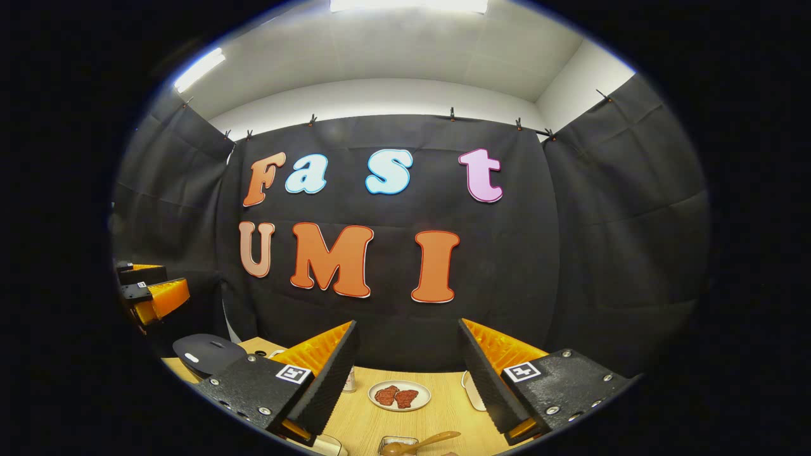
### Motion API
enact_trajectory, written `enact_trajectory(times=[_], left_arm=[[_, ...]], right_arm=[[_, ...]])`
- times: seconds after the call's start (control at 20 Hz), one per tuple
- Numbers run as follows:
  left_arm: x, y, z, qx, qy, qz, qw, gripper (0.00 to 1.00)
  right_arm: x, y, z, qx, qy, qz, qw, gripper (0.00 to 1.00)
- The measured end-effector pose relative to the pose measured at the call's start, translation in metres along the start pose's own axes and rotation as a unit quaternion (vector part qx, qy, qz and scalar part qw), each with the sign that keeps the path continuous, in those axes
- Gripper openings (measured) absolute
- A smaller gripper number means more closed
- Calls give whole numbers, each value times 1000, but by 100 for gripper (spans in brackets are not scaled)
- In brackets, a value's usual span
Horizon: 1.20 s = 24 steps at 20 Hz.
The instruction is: Close the left gripper, press the button to open the rice cooker; take a wooden spoon from the chopstick holder with the right hand, scoop a spoonful of rice and pour it into the rice cooker, then put the wooden spoon back into the chopstick holder.
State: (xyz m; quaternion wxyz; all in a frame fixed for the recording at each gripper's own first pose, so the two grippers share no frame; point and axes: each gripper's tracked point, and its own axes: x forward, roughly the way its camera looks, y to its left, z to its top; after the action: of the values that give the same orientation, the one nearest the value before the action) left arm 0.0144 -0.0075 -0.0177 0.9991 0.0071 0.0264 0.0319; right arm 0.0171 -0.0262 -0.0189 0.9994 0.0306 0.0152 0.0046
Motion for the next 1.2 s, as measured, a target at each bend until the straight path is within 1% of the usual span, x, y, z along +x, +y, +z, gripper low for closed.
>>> enact_trajectory(times=[0.05,0.1,0.2,0.25,0.3,0.35,0.4,0.45,0.5,0.55,0.6,0.65,0.7,0.75,0.85,0.95,1.0,1.05,1.15,1.2], left_arm=[[-1,1,-1,6,0,2,1000,92],[-3,1,-1,12,0,3,1000,92],[-6,5,-1,17,0,8,1000,97],[-7,8,-1,20,0,14,1000,100],[-7,14,-1,22,2,20,1000,98],[-9,19,-3,24,6,26,999,95],[-9,24,-5,25,10,32,999,93],[-9,29,-6,25,13,39,999,100],[-8,34,-7,25,16,46,999,98],[-9,36,-8,25,18,49,998,100],[-9,39,-10,25,19,53,998,100],[-9,40,-9,27,21,55,998,100],[-10,43,-13,30,23,59,998,87],[-10,44,-15,33,26,61,997,73],[-10,36,-24,36,43,51,997,46],[-11,37,-29,55,57,57,995,19],[-11,30,-35,57,65,43,995,6],[-11,26,-41,57,79,35,995,6],[-11,29,-55,49,111,38,992,5],[-12,30,-64,42,129,39,990,5]], right_arm=[[0,1,3,-3,-4,2,1000,97],[0,2,6,-4,-9,4,1000,95],[4,8,6,4,-11,11,1000,95],[5,10,5,10,-11,16,1000,93],[7,13,4,15,-10,20,1000,93],[9,15,3,18,-8,22,1000,97],[10,17,2,20,-7,26,999,97],[10,19,1,22,-6,28,999,97],[12,20,-1,22,-5,29,999,97],[12,20,-3,21,-4,30,999,95],[13,19,-4,20,-3,29,999,97],[14,19,-5,20,-3,29,999,95],[14,18,-6,21,-1,28,999,95],[13,18,-7,23,0,29,999,97],[15,16,-11,27,4,28,999,97],[15,15,-14,31,11,27,999,97],[15,15,-13,34,9,28,999,95],[16,14,-11,36,7,27,999,95],[16,9,-10,38,2,25,999,95],[17,8,-11,38,3,24,999,97]])
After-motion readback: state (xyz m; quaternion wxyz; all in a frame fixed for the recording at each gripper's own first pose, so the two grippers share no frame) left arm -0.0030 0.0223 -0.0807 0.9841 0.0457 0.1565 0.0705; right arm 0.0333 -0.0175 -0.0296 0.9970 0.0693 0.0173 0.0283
